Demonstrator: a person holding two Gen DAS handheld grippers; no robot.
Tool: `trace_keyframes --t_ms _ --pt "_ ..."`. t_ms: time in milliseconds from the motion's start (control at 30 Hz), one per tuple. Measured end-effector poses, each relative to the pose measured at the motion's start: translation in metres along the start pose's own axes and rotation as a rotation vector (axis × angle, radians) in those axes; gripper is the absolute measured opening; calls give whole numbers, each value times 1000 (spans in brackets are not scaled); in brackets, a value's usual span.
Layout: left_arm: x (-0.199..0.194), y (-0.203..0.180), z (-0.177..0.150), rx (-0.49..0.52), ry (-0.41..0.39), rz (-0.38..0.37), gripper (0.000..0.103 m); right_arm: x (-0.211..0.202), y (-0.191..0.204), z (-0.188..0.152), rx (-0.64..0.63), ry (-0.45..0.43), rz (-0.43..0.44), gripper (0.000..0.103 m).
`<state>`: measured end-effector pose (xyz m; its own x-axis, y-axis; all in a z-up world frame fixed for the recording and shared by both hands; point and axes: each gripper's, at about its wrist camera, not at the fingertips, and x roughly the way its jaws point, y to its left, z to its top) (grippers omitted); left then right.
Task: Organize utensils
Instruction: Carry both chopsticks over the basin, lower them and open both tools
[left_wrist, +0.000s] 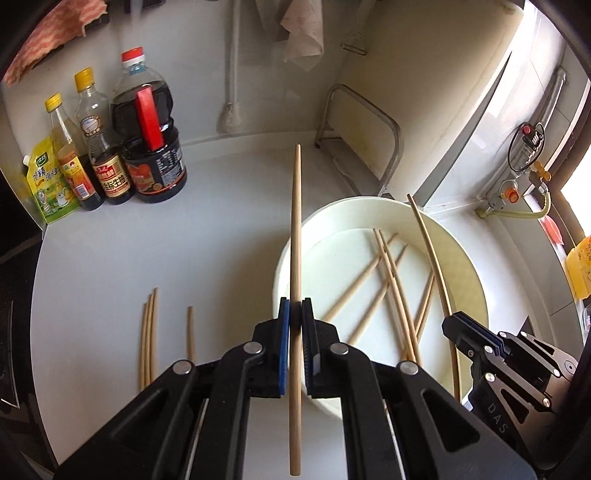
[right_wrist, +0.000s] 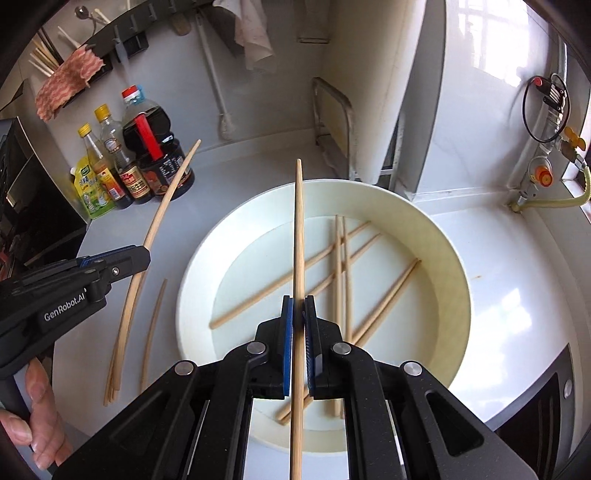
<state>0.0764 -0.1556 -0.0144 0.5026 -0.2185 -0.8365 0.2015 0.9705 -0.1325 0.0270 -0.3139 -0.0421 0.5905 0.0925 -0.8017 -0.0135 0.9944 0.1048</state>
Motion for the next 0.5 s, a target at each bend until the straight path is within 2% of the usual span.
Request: trace_keyframes --t_ms 200,500 --pt "31 -39 -6 -6 67 36 7 18 -32 0 10 26 3 6" --pt "56 -60 -13 -15 118 94 7 39 -57 2 14 41 29 6"
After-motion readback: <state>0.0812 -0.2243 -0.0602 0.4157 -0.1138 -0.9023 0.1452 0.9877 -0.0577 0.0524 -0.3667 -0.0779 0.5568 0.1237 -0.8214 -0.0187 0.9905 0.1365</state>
